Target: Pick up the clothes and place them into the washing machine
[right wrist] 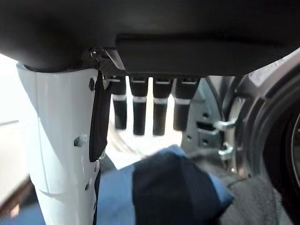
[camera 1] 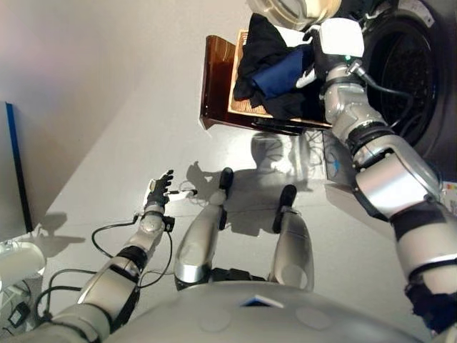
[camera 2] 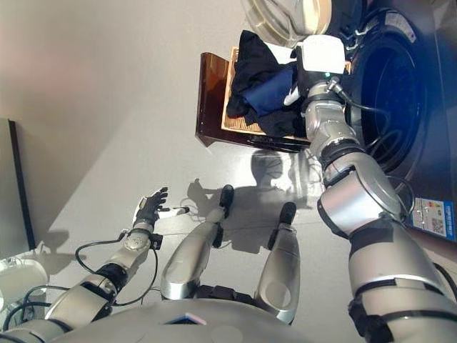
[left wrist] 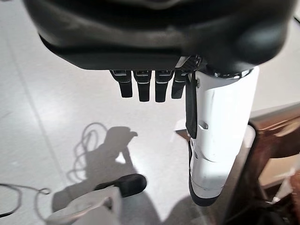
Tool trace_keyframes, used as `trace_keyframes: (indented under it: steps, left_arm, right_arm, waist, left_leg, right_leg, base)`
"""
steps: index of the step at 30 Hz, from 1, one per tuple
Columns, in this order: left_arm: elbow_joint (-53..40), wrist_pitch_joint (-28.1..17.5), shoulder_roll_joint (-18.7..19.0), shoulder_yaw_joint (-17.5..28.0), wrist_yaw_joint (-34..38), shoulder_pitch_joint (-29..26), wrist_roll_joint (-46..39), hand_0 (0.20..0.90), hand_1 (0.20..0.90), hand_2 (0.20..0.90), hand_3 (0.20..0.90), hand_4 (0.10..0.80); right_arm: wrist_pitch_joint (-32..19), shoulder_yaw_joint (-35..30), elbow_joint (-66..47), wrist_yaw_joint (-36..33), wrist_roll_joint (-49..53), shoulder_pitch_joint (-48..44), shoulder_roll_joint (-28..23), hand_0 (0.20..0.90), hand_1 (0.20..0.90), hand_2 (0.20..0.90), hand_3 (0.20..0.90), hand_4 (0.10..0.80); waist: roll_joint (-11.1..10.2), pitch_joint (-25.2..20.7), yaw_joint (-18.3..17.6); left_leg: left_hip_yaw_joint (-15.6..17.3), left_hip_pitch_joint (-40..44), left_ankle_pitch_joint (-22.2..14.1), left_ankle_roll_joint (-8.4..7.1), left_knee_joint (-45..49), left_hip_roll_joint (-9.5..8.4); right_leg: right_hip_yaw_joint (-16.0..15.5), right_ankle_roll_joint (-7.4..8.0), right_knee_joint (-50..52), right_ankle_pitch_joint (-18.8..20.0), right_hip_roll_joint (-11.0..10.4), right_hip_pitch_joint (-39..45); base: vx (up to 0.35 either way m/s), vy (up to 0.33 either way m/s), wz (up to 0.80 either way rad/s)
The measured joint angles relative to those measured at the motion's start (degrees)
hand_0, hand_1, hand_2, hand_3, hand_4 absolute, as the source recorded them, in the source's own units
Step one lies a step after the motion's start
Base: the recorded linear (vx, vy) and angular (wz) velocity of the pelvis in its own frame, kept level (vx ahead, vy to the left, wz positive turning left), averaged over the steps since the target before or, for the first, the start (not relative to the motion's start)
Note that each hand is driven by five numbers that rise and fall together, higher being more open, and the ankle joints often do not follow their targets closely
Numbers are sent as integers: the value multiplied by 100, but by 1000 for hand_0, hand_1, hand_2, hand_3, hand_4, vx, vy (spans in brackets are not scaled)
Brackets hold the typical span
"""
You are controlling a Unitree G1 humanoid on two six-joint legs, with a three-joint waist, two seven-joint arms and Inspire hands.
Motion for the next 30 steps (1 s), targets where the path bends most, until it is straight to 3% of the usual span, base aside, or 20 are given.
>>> trace_keyframes:
  steps: [14,26,27,28,30]
  left_arm:
    - [-54,-39,63,-71,202,-431,-129,900,900,900,900,800]
    - [-361,-149,128,-185,265,-694,-251,900,900,900,900,800]
    - [-363,-149,128,-184,265,-695,-251,900,900,900,900,800]
    - [-377,-148,128,-184,264,-697,-251,900,900,900,900,800]
    - [-458,-150,129,-183,268,-698,-250,900,900,900,900,800]
  right_arm:
    - [102,134,276,-180,-420,-127,-28,900,900,900,900,800]
    - [115,121,553,-287,-414,-467,-249,900,900,900,900,800]
    - [117,121,557,-287,-415,-467,-255,744,744,744,744,688]
    - [115,120,618,-300,-419,-473,-268,200,200,200,200,300]
    - [142,115,626,-330,-425,-478,-350,200,200,200,200,300]
  waist:
    - [-314,247,33]
    - [-307,479,234]
    - [-307,479,240]
    - [-302,481,246]
    - [-287,489,305]
  left_leg:
    - [-128,-1005,-66,-91,514,-118]
    - [-181,-1302,-48,-65,623,-206]
    - [-188,-1302,-52,-66,620,-206]
    - [-202,-1300,-104,-100,628,-235]
    - [-218,-1299,-86,-75,641,-236]
  right_leg:
    - [-104,-66,674,-222,-128,-964]
    - [-174,-75,891,-316,-229,-1263]
    - [-177,-74,892,-323,-231,-1262]
    - [-177,-90,958,-395,-260,-1268]
    - [-179,-65,1039,-428,-306,-1292]
  base:
    - [10,12,9]
    - [22,1,6]
    - [79,-4,8]
    - [-17,20,13]
    - [-12,7,12]
